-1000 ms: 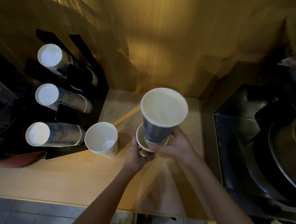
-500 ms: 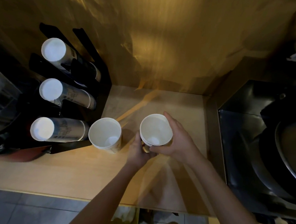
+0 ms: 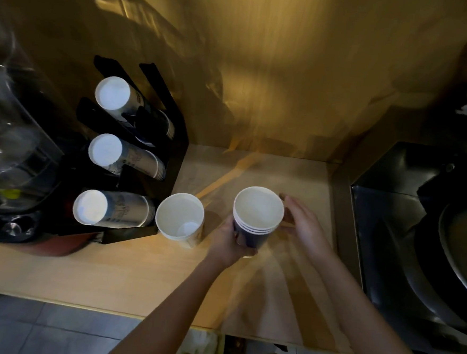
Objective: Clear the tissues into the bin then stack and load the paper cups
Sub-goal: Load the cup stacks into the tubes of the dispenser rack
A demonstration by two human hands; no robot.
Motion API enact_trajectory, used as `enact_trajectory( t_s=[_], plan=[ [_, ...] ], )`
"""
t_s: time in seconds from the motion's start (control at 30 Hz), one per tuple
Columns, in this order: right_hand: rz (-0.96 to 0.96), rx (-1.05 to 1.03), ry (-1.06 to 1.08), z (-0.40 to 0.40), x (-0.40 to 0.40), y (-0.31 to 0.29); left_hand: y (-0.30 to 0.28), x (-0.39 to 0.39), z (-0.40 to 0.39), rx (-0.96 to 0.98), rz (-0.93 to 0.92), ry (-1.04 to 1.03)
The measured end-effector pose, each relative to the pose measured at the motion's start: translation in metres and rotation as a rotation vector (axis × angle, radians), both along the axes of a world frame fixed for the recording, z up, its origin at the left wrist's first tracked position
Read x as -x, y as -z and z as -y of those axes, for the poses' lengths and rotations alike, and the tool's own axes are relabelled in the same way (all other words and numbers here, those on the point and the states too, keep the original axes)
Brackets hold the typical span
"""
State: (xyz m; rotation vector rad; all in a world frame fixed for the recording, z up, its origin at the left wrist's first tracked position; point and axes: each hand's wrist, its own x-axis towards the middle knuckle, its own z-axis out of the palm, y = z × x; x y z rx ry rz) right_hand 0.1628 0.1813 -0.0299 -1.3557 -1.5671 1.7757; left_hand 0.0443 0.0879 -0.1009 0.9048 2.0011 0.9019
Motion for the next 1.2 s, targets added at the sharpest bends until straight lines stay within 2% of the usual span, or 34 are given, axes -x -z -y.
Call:
enact_trajectory(
  t_s=[0.07, 0.2, 0.47, 0.57, 0.63, 0.67, 0.73, 0.87, 0.93, 1.0, 1.07, 1.1, 1.13, 1.2],
  plan=[
    [-0.050, 0.042, 0.019, -0.002, 0.000, -0.009, -0.018, 0.004, 0.002, 0.011, -0.042, 0.082],
    [-0.170, -0.001, 0.018, -0.005, 0.012, -0.039, -0.068, 0.016, 0.006, -0.061, -0.140, 0.163],
    [-0.385, -0.136, -0.021, 0.006, 0.079, -0.128, -0.179, 0.074, 0.034, -0.334, -0.337, 0.081],
    [-0.417, -0.092, -0.041, 0.007, 0.087, -0.134, -0.197, 0.092, 0.041, -0.403, -0.456, 0.077],
    [-0.377, -0.030, -0.043, 0.007, 0.093, -0.136, -0.208, 0.104, 0.040, -0.394, -0.580, 0.087],
    [-0.366, -0.048, -0.094, 0.021, 0.116, -0.154, -0.230, 0.131, 0.059, -0.428, -0.717, 0.063],
    [-0.361, 0.063, -0.140, 0.040, 0.140, -0.179, -0.258, 0.162, 0.074, -0.468, -1.008, 0.106],
    [-0.285, 0.277, -0.443, 0.040, 0.141, -0.174, -0.272, 0.176, 0.069, -0.433, -1.372, 0.256],
    [-0.307, 0.194, -0.569, 0.045, 0.143, -0.173, -0.276, 0.182, 0.074, -0.447, -1.520, 0.350],
    [-0.366, 0.126, -0.650, 0.051, 0.151, -0.174, -0.285, 0.191, 0.074, -0.541, -1.628, 0.373],
    [-0.465, 0.104, -0.722, 0.057, 0.160, -0.173, -0.289, 0.198, 0.074, -0.653, -1.625, 0.258],
    [-0.504, 0.077, -0.744, 0.057, 0.166, -0.172, -0.292, 0.199, 0.074, -0.733, -1.538, 0.165],
    [-0.516, 0.030, -0.745, 0.057, 0.171, -0.170, -0.295, 0.201, 0.074, -0.812, -1.375, 0.072],
    [-0.453, -0.126, -0.700, 0.053, 0.183, -0.168, -0.304, 0.203, 0.079, -0.852, -0.818, -0.035]
  ],
)
